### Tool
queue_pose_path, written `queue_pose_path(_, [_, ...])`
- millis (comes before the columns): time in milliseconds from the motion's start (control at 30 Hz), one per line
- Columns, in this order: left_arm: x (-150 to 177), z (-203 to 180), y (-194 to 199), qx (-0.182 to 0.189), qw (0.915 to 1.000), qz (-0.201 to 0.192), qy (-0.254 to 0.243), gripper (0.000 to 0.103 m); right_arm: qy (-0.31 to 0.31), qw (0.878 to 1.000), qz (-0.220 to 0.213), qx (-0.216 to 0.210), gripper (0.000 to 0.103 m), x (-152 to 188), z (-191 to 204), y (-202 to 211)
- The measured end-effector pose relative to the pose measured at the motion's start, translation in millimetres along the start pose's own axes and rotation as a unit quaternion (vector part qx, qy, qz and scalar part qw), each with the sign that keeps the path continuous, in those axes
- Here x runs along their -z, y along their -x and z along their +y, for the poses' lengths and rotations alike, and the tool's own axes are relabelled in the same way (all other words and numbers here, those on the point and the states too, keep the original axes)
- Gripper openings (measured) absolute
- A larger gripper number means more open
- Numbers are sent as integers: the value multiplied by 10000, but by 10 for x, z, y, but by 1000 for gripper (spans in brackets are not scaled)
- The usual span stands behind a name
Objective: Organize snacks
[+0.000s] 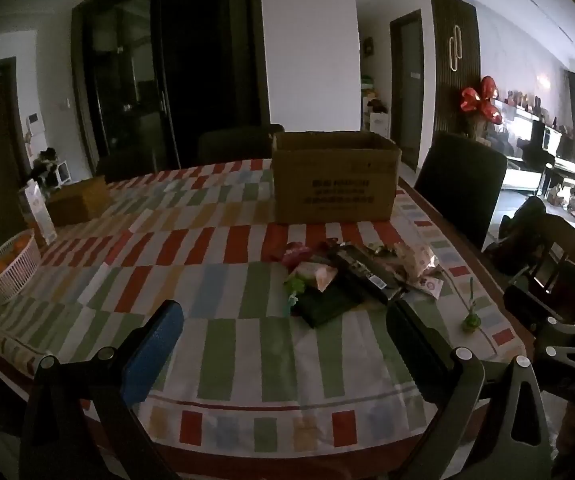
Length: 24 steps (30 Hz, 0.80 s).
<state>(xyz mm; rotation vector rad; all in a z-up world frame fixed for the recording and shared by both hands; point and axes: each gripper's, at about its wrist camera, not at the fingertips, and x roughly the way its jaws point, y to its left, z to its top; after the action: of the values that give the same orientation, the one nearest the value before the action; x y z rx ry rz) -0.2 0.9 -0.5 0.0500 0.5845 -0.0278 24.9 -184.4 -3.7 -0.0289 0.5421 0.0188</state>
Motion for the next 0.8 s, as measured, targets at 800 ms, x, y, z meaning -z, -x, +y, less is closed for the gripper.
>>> queue_pose_path(800, [-27, -5, 2, -63, 10000, -15, -44, 103, -21, 10000, 8, -16, 103, -7, -4, 15])
